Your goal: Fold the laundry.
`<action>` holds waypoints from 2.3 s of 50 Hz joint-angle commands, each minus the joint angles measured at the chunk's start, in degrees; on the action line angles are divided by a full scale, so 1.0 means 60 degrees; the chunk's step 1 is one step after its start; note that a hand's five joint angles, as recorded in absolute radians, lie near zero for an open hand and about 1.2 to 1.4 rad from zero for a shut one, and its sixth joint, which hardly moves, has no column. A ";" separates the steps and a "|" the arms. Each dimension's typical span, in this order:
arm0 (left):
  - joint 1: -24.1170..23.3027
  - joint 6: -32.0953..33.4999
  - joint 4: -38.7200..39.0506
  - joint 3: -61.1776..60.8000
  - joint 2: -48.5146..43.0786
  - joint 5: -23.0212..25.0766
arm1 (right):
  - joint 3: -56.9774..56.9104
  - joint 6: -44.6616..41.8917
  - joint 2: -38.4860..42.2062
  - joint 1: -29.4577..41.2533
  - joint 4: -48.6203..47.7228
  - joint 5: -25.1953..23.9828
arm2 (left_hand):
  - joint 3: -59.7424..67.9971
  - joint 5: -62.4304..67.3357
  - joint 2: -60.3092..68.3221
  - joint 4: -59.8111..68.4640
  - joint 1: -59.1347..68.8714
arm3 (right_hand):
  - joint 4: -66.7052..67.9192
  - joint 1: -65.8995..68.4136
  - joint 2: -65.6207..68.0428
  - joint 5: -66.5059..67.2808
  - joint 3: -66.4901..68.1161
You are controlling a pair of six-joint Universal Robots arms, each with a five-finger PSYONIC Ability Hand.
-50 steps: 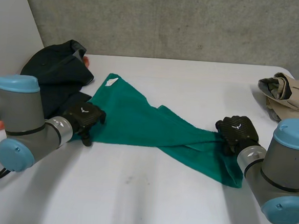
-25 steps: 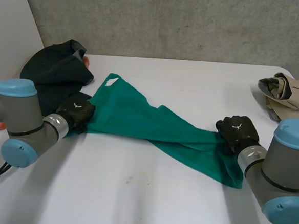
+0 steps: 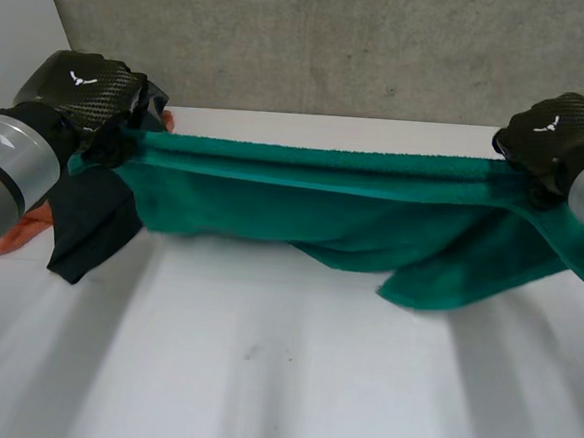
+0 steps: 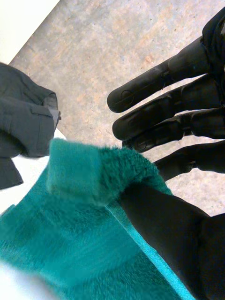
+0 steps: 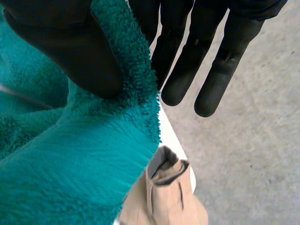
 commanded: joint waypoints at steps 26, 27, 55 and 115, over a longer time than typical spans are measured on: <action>-0.0701 -0.1070 0.5699 0.2690 -0.2760 -0.1009 | -0.1868 0.1480 0.1671 -0.0363 -0.6095 0.0159 | 0.1971 0.2286 0.1909 0.1900 0.2356 | 0.1889 0.2881 0.2230 0.2238 0.1947; -0.0701 -0.1070 0.5568 0.2485 -0.2760 -0.1009 | -0.1824 0.1466 0.1700 -0.0392 -0.5843 0.0026 | 0.1971 0.2286 0.1909 0.1900 0.2356 | 0.1889 0.2881 0.2230 0.2238 0.1947; -0.0730 -0.1114 0.4219 -0.1310 -0.2835 -0.0965 | 0.1367 0.2662 0.3111 -0.1796 -0.3438 -0.1528 | 0.1971 0.2286 0.1909 0.1900 0.2356 | -0.8474 -0.7483 -0.8133 -0.8125 -0.8416; -0.0129 0.0656 -0.1757 -0.1031 0.1372 -0.0950 | 0.1399 -0.0819 -0.1625 -0.3278 0.1673 -0.2187 | 0.1971 0.2286 0.1909 0.1900 0.2356 | 0.1889 0.2881 0.2230 0.2238 0.1947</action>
